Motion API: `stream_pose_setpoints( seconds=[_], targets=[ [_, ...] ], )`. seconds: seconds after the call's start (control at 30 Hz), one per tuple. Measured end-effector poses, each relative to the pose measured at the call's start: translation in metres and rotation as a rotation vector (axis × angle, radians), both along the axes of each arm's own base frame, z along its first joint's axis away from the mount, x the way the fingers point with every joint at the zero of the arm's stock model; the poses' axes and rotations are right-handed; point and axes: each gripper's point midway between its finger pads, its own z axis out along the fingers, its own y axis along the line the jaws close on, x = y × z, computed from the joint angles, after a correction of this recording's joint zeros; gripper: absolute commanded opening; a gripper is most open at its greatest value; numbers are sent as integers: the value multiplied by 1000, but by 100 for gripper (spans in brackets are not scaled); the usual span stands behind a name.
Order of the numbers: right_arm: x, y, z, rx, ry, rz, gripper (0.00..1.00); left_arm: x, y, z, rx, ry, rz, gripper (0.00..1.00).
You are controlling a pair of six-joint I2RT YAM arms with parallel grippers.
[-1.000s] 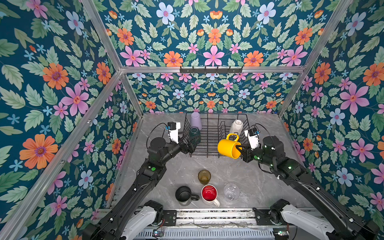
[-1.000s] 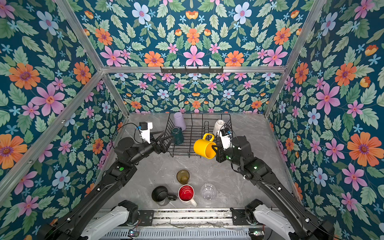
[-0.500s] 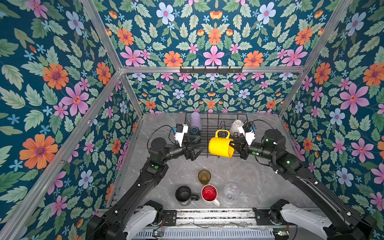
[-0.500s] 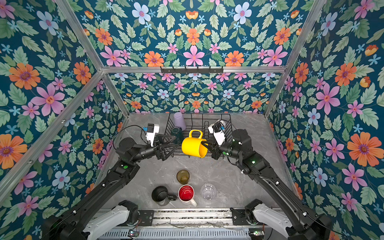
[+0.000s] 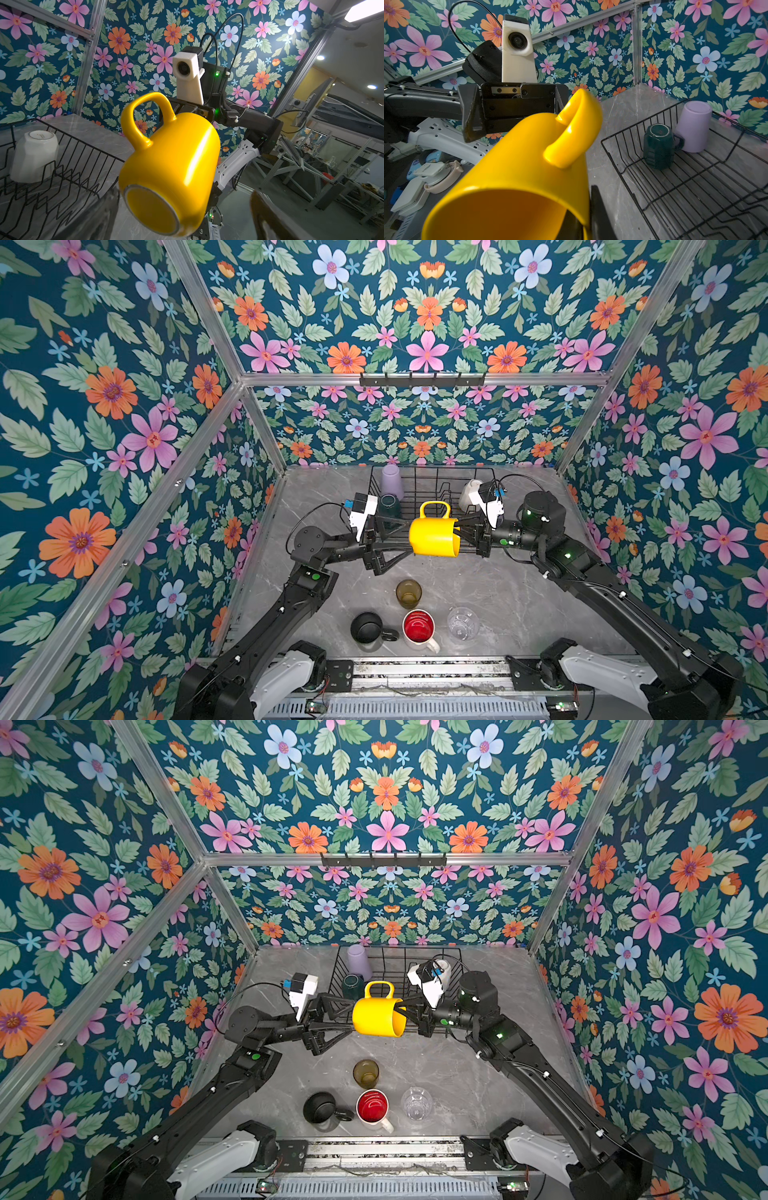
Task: Load the cups into the dish rack
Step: 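Grasp the yellow mug's body with the left gripper while the right holds it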
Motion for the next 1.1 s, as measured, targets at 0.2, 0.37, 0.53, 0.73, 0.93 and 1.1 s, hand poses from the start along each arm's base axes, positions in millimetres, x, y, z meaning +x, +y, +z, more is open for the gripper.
stream_pose_setpoints(
  seconds=[0.2,0.37,0.53,0.73,0.93,1.1],
  targets=[
    [-4,7,6,31,4,63,0,-6,-1,0,-7,5,-48,100],
    [-7,12,9,51,14,109,0,-8,-1,2,-12,6,-57,100],
    [-9,17,9,63,28,151,0,-11,-1,1,-6,8,-76,100],
    [-12,24,13,75,27,184,0,-16,-1,3,-12,-5,-97,100],
    [-15,32,16,75,25,213,0,-24,0,8,-34,-18,-123,99],
    [-18,39,15,71,20,246,0,-28,1,11,-46,-19,-141,98]
  ],
)
